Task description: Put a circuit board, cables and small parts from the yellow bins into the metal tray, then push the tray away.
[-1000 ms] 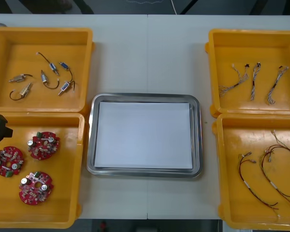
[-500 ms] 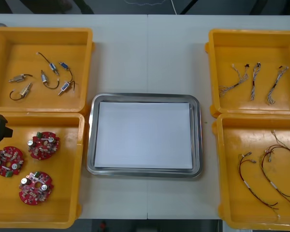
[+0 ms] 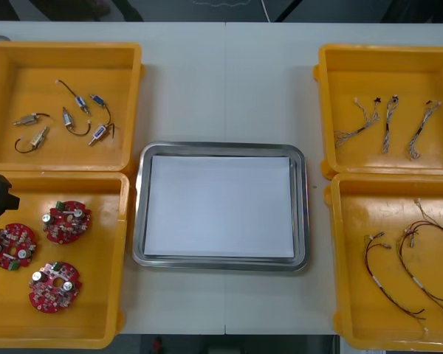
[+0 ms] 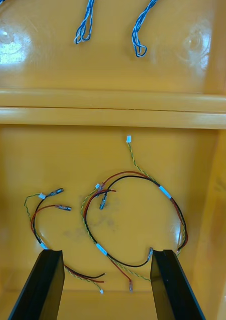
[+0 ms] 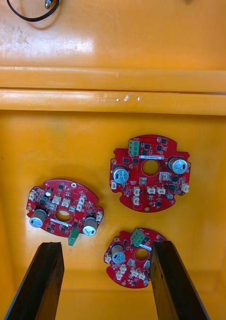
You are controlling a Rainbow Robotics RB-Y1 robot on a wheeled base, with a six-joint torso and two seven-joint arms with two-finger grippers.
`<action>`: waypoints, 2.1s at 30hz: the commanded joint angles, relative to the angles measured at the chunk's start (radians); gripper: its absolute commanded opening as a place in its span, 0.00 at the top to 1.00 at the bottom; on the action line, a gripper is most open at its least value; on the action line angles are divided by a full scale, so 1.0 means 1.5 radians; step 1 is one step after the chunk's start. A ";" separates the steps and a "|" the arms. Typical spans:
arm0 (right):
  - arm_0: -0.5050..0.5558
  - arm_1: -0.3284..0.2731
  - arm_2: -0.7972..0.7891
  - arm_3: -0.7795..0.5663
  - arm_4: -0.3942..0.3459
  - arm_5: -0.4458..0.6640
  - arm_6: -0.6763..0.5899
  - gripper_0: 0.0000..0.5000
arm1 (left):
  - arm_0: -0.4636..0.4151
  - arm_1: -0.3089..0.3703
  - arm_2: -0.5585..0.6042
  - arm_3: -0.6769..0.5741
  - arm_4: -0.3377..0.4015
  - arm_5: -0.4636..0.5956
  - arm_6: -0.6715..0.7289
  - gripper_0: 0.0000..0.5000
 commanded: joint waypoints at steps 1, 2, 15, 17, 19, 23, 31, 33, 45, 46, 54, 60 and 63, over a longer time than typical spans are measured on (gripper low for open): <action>0.010 -0.027 -0.021 -0.004 -0.006 0.002 -0.019 0.00 | 0.012 0.028 0.019 -0.021 0.004 0.004 -0.045 0.00; 0.010 -0.027 -0.021 -0.004 -0.006 0.002 -0.019 0.00 | 0.012 0.028 0.019 -0.021 0.004 0.004 -0.045 0.00; 0.010 -0.027 -0.021 -0.004 -0.006 0.002 -0.019 0.00 | 0.012 0.028 0.019 -0.021 0.004 0.004 -0.045 0.00; 0.010 -0.027 -0.021 -0.004 -0.006 0.002 -0.019 0.00 | 0.012 0.028 0.019 -0.021 0.004 0.004 -0.045 0.00; 0.010 -0.027 -0.021 -0.004 -0.006 0.002 -0.019 0.00 | 0.012 0.028 0.019 -0.021 0.004 0.004 -0.045 0.00; 0.010 -0.027 -0.021 -0.004 -0.006 0.002 -0.019 0.00 | 0.012 0.028 0.019 -0.021 0.004 0.004 -0.045 0.00; 0.012 -0.032 -0.028 -0.006 -0.005 0.002 -0.016 0.00 | 0.012 0.028 0.019 -0.021 0.004 0.004 -0.045 0.00; 0.028 -0.040 -0.035 -0.010 -0.005 0.002 -0.014 0.00 | 0.028 0.004 0.007 -0.010 0.005 0.004 -0.044 0.00; 0.146 -0.076 -0.094 -0.013 -0.075 -0.011 0.009 0.00 | 0.061 0.005 0.006 -0.009 0.012 0.004 -0.055 0.00; 0.152 -0.078 -0.094 -0.013 -0.076 -0.017 0.010 0.00 | 0.066 0.007 0.005 -0.009 0.013 0.004 -0.057 0.00; 0.230 -0.103 -0.078 -0.013 -0.068 -0.148 0.044 0.00 | 0.123 0.027 -0.004 -0.009 0.029 -0.063 -0.069 0.00; 0.268 -0.128 -0.032 -0.012 -0.042 -0.247 0.070 0.00 | 0.169 0.035 -0.017 -0.009 0.028 -0.142 -0.079 0.00; 0.274 -0.139 -0.005 0.005 -0.033 -0.292 0.107 0.00 | 0.191 0.041 -0.033 -0.007 0.018 -0.185 -0.081 0.00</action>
